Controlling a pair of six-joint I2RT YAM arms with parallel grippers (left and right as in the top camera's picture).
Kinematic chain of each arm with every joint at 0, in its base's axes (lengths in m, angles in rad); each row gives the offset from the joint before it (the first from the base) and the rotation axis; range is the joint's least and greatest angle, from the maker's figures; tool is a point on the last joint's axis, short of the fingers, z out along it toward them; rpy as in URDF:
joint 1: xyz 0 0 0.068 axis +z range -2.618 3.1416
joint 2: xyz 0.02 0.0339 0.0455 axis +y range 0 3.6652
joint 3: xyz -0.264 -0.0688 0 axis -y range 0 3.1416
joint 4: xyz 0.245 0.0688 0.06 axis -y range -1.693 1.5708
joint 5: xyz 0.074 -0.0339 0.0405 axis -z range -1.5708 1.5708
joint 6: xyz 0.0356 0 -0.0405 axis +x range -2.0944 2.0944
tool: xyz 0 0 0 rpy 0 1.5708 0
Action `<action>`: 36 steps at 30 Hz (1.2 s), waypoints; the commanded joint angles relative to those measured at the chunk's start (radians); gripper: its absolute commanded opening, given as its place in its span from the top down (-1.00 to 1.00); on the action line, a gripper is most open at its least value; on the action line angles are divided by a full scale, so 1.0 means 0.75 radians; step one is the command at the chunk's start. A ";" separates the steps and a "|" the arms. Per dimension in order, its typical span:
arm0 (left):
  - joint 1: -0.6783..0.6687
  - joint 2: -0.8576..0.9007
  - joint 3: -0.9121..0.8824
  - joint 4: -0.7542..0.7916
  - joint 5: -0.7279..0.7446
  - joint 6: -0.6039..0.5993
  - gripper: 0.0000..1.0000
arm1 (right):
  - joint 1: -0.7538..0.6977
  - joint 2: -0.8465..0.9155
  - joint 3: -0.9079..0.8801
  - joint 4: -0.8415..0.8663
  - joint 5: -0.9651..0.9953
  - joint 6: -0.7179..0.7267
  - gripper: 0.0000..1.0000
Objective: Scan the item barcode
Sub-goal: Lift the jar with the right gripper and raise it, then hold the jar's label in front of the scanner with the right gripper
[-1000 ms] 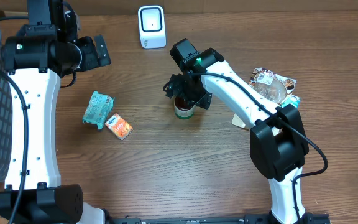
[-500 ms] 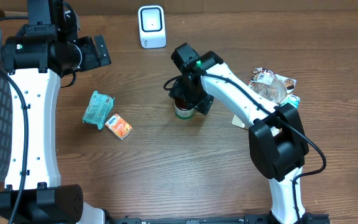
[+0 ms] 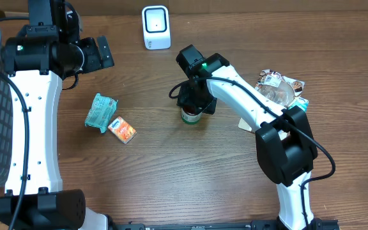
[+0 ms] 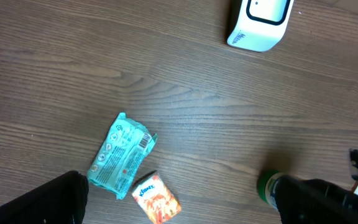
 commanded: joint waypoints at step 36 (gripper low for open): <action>0.005 0.007 -0.004 0.001 -0.009 0.017 -0.99 | -0.329 -0.023 0.321 -0.113 -1.217 0.631 0.14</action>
